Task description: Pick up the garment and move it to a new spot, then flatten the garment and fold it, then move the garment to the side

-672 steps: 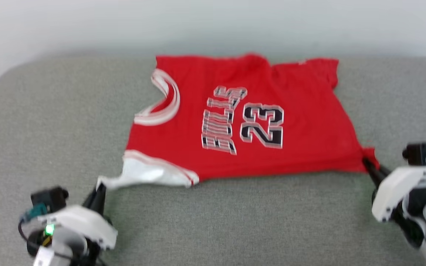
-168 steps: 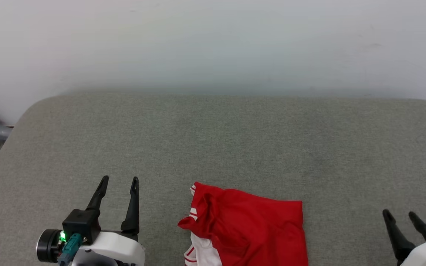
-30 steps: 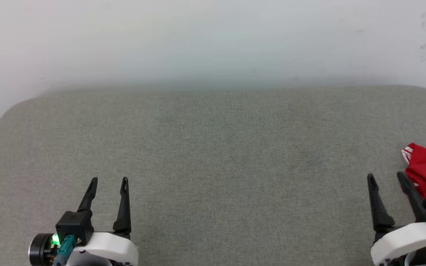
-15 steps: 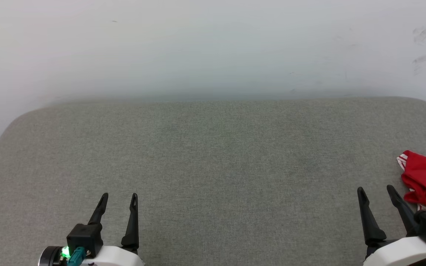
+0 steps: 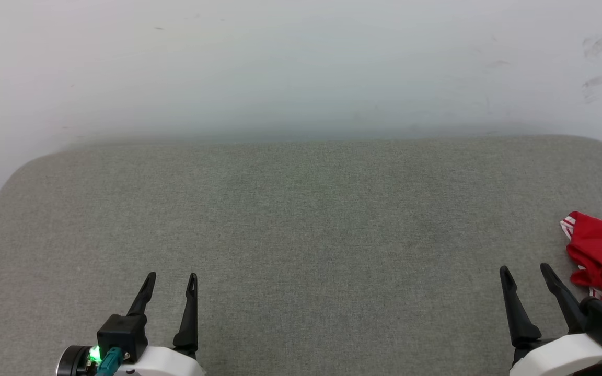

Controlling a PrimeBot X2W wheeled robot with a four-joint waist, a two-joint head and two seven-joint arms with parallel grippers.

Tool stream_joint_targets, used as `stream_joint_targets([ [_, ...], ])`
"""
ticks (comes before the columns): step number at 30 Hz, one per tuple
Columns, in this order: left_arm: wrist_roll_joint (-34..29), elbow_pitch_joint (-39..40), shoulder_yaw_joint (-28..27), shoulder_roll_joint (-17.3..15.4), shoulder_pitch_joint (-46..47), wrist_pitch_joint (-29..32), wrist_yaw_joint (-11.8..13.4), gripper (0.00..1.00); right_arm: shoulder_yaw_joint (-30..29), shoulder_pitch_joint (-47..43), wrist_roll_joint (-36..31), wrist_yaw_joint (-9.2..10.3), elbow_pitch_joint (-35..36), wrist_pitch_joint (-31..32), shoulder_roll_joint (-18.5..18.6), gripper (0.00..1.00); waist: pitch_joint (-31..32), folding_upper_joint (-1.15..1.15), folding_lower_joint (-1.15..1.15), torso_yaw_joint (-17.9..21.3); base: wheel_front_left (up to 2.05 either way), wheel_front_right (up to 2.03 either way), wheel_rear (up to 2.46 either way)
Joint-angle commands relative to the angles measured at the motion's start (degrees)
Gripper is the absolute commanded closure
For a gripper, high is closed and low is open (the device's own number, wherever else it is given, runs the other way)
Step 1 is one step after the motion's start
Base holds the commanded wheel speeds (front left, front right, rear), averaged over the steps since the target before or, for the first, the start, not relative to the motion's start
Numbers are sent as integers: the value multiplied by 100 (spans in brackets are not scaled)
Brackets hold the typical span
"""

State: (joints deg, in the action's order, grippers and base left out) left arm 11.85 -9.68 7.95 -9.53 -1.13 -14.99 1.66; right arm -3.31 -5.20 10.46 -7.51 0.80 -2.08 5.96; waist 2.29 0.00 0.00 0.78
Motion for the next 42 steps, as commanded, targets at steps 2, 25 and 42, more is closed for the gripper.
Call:
stream_joint_targets([
  [2,-13,-18,-15,2,45,-25,-2,0,9,88,20,5,-32,-47,34,0,3,0,0,-6,0,0,0],
  [25,1853,-247,-341,174,113,521,-223,100,-63,240,1921,1,-528,182,-75,100,-26,0,0,-22,0,0,0],
  [42,3616,-294,-655,314,306,984,-423,100,-135,513,3704,1,-791,371,-142,100,-69,0,0,-33,0,0,0],
])
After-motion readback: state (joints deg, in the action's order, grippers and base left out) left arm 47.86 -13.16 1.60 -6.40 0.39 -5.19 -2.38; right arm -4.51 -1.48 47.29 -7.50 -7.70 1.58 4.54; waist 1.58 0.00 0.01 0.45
